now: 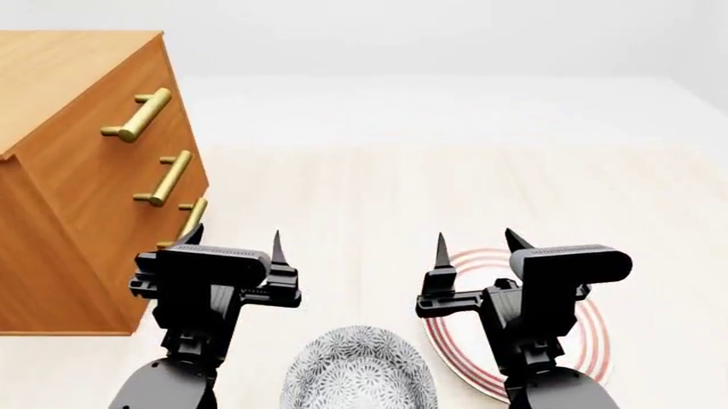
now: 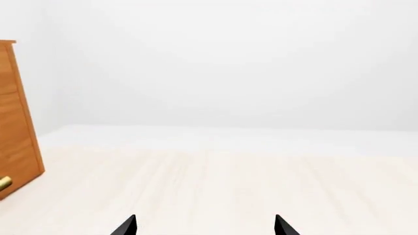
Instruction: Open the bottom drawer of the cabinet.
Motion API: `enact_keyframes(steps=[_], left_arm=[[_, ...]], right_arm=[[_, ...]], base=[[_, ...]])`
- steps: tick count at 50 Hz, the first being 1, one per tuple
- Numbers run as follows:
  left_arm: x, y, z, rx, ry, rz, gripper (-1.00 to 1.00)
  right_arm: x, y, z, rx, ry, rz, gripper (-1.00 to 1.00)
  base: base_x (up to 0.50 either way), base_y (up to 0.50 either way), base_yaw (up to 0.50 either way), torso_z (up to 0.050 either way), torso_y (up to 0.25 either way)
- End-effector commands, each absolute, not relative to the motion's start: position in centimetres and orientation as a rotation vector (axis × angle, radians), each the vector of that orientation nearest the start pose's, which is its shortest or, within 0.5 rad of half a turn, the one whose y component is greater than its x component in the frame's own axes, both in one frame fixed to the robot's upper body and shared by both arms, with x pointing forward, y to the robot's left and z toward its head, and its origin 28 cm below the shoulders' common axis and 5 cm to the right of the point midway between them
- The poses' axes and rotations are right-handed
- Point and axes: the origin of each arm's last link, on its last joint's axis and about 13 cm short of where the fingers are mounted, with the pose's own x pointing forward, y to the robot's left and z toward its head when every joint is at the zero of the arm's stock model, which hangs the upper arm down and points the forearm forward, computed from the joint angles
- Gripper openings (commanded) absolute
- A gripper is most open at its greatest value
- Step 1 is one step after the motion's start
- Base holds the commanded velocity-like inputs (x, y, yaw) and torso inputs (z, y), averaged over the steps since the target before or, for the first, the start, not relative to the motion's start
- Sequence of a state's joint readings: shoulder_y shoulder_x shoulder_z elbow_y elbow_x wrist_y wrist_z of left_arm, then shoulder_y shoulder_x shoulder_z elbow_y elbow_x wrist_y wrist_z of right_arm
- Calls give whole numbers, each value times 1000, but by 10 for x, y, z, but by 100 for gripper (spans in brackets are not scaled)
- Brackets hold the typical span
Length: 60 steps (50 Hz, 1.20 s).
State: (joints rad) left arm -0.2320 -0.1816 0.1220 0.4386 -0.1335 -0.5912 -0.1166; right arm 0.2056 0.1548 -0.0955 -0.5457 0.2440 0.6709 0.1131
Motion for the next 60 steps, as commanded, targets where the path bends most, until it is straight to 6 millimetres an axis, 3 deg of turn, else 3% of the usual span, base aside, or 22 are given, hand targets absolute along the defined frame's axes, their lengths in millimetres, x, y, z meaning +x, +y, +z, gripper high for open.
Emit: enact_keyframes(steps=[1,11,19,23,39,58,60], left_arm=[[243,214,119,88,-40,-56,100],[268,222,144,357,47,-75,100],[291,228,149,579,131,-87,100],[303,232,144,666,166,-60,100],[321,239,119,832,241,-11,100],[325,240,108,896,283,-12,100],[324,241,97,903,320,-32,100]], right_arm=[[228,-94,123,17,-52,123,100],[229,-95,125,14,-61,120,100],[228,-94,123,13,-60,127,100],[228,-95,124,15,-63,128,100],[229,-95,124,16,-64,129,100],[229,-95,125,21,-67,130,100],[230,-94,119,23,-50,131,100]], base=[[0,0,0,0,0],[0,0,0,0,0],[0,0,0,0,0],[0,0,0,0,0],[0,0,0,0,0],[0,0,0,0,0],[0,0,0,0,0]])
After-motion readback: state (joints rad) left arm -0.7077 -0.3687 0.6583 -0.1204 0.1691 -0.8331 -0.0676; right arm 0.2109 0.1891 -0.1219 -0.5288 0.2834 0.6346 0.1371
